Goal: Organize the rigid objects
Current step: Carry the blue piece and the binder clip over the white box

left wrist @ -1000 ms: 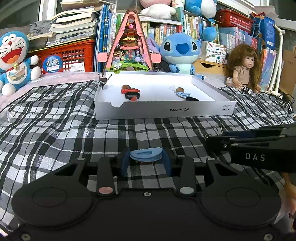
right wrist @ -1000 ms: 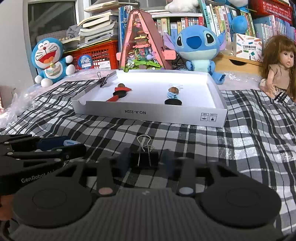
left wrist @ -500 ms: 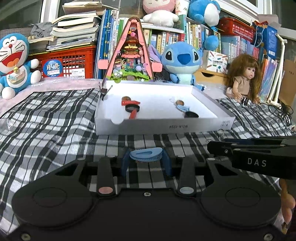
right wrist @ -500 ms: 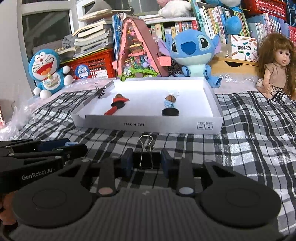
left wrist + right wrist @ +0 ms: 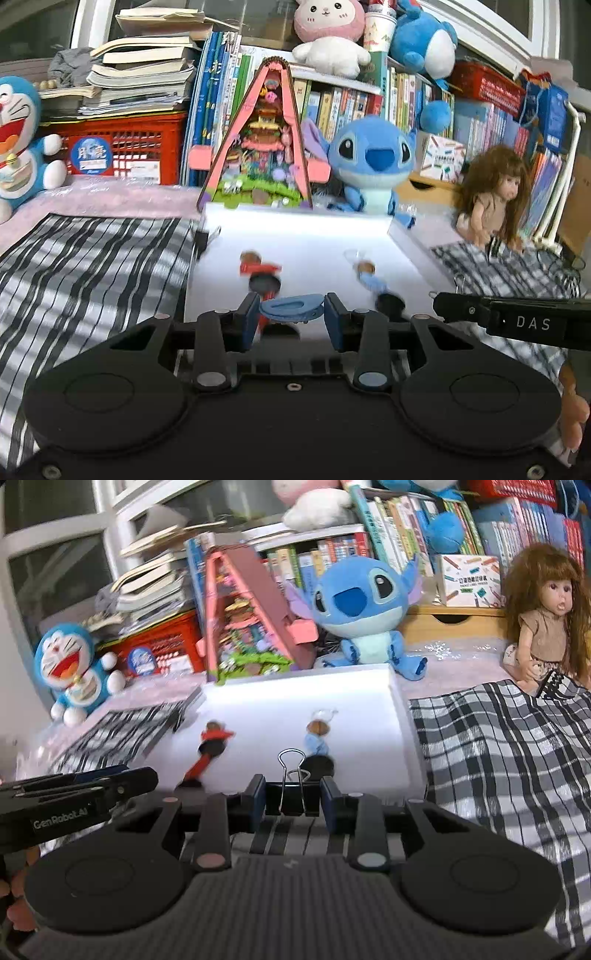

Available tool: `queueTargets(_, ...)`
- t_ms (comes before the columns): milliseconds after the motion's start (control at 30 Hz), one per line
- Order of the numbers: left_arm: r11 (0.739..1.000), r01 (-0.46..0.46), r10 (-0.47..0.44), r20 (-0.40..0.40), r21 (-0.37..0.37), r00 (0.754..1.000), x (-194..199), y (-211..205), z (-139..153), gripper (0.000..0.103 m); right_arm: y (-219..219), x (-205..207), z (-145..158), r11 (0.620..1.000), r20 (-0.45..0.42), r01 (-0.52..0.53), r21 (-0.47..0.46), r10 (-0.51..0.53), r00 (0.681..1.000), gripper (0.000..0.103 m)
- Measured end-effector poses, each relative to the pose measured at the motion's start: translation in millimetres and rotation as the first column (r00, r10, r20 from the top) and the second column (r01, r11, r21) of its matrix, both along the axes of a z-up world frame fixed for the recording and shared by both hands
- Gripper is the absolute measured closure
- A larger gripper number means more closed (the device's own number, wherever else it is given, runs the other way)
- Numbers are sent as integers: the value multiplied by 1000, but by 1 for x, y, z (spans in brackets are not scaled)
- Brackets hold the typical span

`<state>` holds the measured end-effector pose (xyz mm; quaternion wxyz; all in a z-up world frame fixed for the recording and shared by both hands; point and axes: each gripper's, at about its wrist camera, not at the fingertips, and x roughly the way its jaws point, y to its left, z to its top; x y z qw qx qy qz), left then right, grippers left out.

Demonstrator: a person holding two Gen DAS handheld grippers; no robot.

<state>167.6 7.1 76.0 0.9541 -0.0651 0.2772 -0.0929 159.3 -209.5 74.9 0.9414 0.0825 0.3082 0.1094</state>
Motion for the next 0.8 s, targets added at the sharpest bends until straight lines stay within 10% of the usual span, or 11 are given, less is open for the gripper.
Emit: queueTargets(800, 994, -107, 106, -117, -5, 987, 176, -1, -32, 67, 12, 159, -11, 987, -79, 158, 38, -155, 985, 66)
